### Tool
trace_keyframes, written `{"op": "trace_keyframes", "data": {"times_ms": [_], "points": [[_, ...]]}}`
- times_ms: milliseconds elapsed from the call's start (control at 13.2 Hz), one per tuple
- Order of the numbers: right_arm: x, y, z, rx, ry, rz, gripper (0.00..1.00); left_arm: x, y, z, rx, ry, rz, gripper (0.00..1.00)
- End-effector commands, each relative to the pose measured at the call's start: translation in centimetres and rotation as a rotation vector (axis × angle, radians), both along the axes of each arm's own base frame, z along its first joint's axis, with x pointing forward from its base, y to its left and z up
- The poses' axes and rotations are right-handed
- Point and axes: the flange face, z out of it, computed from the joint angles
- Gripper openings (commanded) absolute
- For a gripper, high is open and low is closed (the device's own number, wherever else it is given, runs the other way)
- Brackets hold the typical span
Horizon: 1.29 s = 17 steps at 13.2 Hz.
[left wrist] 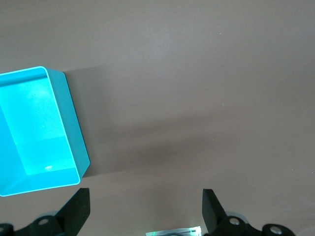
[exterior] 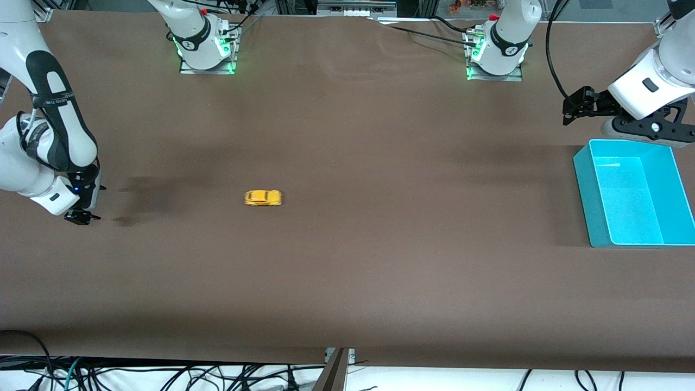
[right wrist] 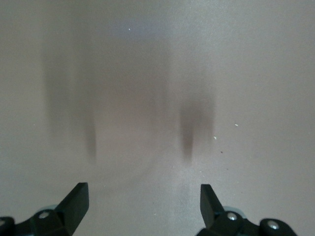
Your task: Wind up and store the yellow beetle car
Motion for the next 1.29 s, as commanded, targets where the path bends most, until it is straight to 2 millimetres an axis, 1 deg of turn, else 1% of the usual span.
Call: {"op": "trace_keyframes", "data": {"times_ms": [0, 152, 455, 606, 758, 909, 985, 1136, 1212], "points": [[0.3, 0.0, 0.2, 0.014, 0.002, 0.005, 1.00, 0.0, 0.1, 0.2, -0.009, -0.007, -0.028, 1.00], [0.4, 0.3, 0.2, 0.018, 0.001, 0.009, 1.00, 0.0, 0.1, 0.2, -0.010, -0.009, -0.029, 1.00], [0.5, 0.4, 0.4, 0.017, -0.004, 0.009, 1.00, 0.1, 0.1, 0.0, -0.009, -0.006, -0.028, 1.00], [1.0, 1.0, 0.7, 0.020, -0.011, 0.020, 1.00, 0.1, 0.1, -0.1, -0.009, -0.004, -0.029, 1.00], [1.5, 0.8, 1.4, 0.018, -0.015, 0.023, 1.00, 0.2, -0.1, -0.2, -0.009, -0.001, -0.033, 1.00], [1.5, 0.8, 1.5, 0.022, -0.005, 0.025, 1.00, 0.5, -1.5, -1.2, -0.025, 0.020, -0.111, 1.00], [1.7, 0.8, 1.8, 0.019, -0.012, 0.025, 1.00, 0.8, -2.5, -2.2, -0.034, 0.040, -0.166, 1.00], [2.3, 1.2, 2.4, 0.020, -0.012, 0.031, 1.00, 1.4, -6.2, -4.8, -0.111, 0.086, -0.319, 1.00], [2.5, 1.3, 2.6, 0.019, -0.014, 0.034, 1.00, 1.7, -8.6, -6.5, -0.159, 0.104, -0.382, 1.00]]}}
